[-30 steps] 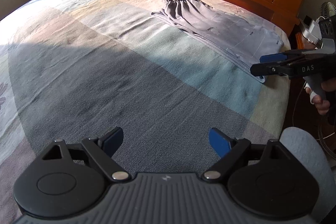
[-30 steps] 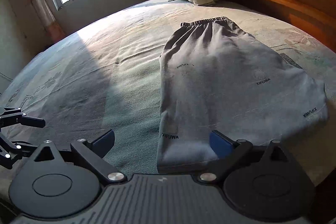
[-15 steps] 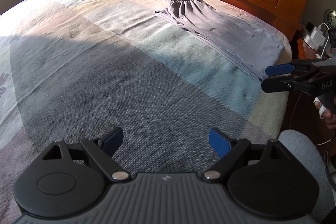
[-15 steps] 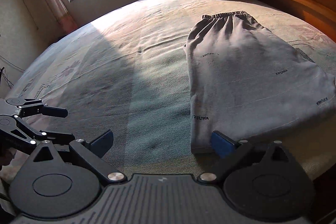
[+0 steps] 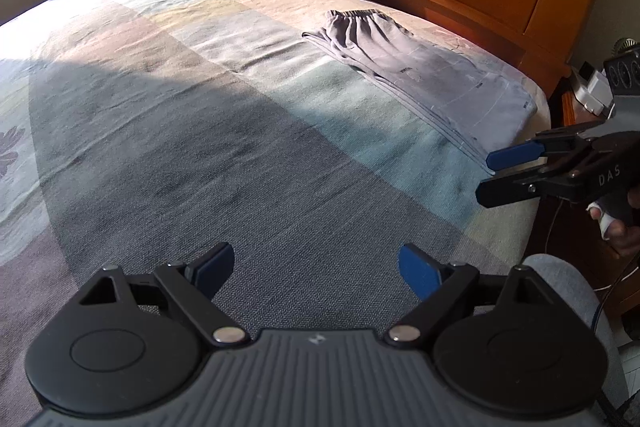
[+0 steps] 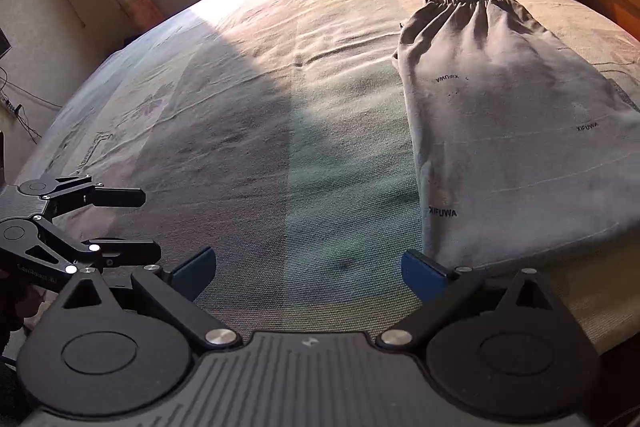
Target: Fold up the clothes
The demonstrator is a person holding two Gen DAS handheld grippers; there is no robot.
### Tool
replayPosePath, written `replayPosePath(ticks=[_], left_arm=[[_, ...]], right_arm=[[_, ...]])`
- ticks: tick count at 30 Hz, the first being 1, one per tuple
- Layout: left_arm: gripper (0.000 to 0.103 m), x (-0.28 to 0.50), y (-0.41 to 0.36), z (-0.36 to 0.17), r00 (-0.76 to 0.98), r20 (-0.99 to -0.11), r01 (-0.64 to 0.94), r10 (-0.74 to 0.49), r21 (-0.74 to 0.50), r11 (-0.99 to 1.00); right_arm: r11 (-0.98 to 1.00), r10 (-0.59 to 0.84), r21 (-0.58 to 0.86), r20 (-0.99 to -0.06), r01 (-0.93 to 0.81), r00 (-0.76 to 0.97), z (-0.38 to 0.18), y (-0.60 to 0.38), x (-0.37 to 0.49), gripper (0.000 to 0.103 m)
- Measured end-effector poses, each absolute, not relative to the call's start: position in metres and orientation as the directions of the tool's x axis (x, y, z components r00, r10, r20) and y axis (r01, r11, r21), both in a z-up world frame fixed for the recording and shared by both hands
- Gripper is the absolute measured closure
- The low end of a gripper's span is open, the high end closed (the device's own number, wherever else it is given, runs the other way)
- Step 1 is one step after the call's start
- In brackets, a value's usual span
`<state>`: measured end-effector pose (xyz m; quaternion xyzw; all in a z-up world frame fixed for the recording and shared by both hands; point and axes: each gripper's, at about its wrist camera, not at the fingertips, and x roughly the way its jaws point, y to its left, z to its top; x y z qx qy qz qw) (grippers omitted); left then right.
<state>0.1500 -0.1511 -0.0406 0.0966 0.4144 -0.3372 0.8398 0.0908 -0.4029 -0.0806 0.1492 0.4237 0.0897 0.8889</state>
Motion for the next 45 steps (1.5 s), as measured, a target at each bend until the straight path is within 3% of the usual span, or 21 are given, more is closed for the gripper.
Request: replayPosePath(ticks=[5,11,19,28,32,34,45], left_arm=[[0.013,0.150,-0.150,-0.036,0.428,-0.753,0.647,-0.500,-0.131,0.751],[0.013,0.156,-0.168,-0.028,0.372,-0.754,0.664,-0.542,-0.192,0.723],[0.013,0.198,-0.263,-0.006,0.212,-0.730,0.752,-0.650,-0.304,0.586],[0.013,0.239,-0.401,-0.036,0.020,-0.651,0.816,-0.759,-0.428,0.388],[0.013,0.261,-0.415,-0.066,-0.027,-0.670,0.764,-0.742,-0.493,0.417],[0.013,0.269,-0.409,-0.072,-0.051,-0.637,0.735,-0.769,-0.545,0.404],[0.012,0.272,-0.401,-0.072,-0.076,-0.627,0.744,-0.775,-0.553,0.374]], right_arm=[[0.964,0.134,0.255,-0.700,0.070,0.702,-0.062,-0.425,0.087,0.002],[0.944,-0.001,0.250,-0.651,0.216,0.759,-0.065,-0.462,0.056,0.001],[0.854,-0.096,0.376,-0.563,0.358,0.821,-0.090,-0.514,0.017,0.000],[0.690,-0.026,0.645,-0.431,0.328,0.902,-0.119,-0.562,0.008,0.000],[0.616,0.011,0.728,-0.390,0.301,0.921,-0.126,-0.576,0.024,0.000],[0.586,0.018,0.757,-0.370,0.290,0.929,-0.130,-0.581,0.033,0.000],[0.800,-0.187,0.502,-0.311,0.328,0.932,-0.106,-0.537,0.048,0.000]])
